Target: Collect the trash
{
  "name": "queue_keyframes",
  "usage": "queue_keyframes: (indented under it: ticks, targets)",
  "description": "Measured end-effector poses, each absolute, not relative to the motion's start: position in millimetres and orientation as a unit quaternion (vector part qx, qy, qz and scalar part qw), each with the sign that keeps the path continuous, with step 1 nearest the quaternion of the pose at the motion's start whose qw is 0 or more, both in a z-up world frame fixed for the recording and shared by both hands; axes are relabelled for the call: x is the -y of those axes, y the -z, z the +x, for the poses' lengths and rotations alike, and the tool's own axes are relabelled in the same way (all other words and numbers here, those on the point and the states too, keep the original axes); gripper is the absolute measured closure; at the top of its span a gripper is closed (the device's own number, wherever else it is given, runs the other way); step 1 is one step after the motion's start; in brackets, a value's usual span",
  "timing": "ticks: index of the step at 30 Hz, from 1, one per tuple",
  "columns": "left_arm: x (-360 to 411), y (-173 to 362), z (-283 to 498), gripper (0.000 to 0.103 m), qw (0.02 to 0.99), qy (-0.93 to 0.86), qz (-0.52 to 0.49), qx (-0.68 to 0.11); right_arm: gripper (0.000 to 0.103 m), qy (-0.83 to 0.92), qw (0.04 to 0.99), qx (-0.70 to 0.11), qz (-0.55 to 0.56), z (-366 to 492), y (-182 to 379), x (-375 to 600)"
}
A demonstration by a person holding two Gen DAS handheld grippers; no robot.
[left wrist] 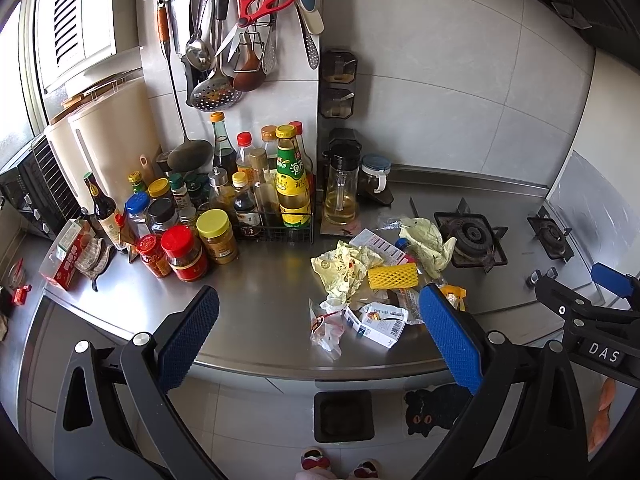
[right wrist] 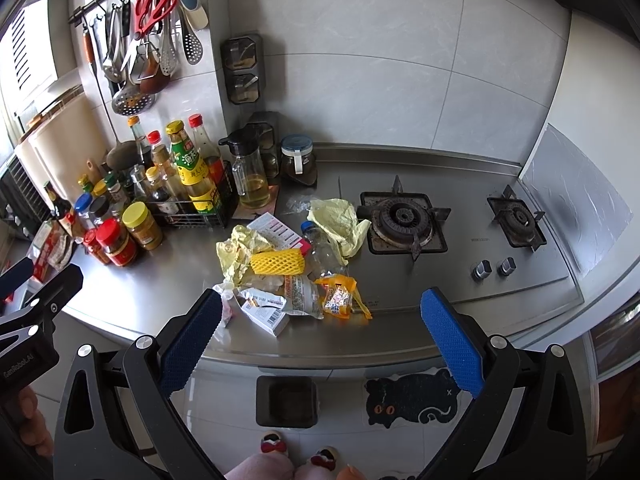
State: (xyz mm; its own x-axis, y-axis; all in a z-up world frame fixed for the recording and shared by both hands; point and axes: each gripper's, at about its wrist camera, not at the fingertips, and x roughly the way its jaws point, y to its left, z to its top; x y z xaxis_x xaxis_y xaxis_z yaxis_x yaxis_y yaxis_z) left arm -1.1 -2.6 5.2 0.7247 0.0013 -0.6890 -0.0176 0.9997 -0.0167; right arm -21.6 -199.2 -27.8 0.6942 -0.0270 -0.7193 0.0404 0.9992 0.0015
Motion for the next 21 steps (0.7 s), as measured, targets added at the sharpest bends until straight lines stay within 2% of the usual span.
queue_keyframes:
  ticks: [21]
  targets:
    - [2.5, -3.1, -0.2, 0.008, 0.928, -0.005, -0.013, -0.372, 0.003, 0.017, 0.920, -0.392, 0.008, -19.1, 29.8, 198.0]
